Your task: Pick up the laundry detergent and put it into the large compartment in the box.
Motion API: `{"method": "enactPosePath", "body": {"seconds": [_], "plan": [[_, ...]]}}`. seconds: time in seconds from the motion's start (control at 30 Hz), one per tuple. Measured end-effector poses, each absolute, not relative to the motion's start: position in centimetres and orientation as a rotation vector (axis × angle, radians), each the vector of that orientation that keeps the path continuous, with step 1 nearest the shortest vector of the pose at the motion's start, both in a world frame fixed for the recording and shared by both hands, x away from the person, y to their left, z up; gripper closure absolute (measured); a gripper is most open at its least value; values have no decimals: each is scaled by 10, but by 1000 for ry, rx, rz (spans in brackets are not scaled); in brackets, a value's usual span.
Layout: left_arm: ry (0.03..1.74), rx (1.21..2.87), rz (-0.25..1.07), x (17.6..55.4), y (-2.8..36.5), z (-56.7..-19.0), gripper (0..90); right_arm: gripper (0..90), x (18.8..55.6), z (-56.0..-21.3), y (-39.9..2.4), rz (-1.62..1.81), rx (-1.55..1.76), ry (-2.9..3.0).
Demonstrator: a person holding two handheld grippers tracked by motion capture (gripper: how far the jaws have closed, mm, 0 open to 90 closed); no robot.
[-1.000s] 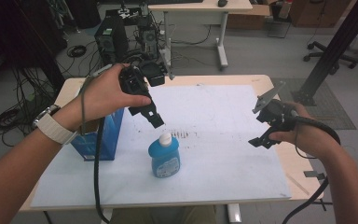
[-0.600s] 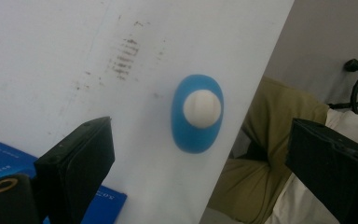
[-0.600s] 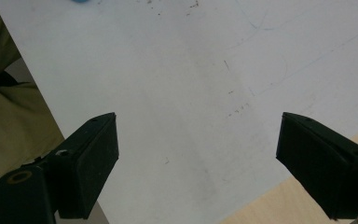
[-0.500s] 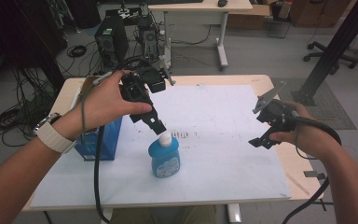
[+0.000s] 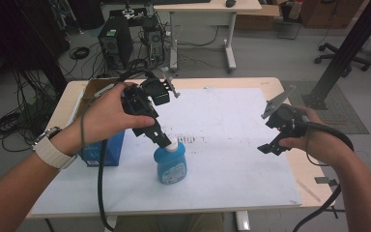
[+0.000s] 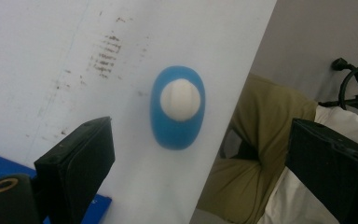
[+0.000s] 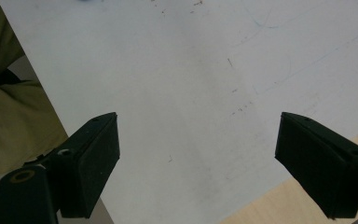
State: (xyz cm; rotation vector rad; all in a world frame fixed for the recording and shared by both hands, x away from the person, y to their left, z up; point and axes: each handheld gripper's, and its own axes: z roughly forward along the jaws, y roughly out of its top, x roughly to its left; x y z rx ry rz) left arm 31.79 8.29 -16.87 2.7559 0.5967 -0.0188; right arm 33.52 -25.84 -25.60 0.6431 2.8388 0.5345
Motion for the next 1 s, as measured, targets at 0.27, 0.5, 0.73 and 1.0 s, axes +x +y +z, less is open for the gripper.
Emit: {"method": "enactPosePath", "body": {"seconds": [0.27, 0.5, 0.73, 1.0], "plan": [[595, 2749, 2, 314, 83, -178, 81, 137, 334, -256, -258, 536, 644, 2838], [570, 2740, 3, 310, 81, -184, 75, 137, 333, -258, -257, 531, 642, 2842], [573, 2749, 19, 310, 78, -195, 75, 137, 331, -258, -257, 534, 644, 2843], [555, 2757, 18, 311, 73, -208, 75, 137, 330, -259, -259, 532, 647, 2843]]}}
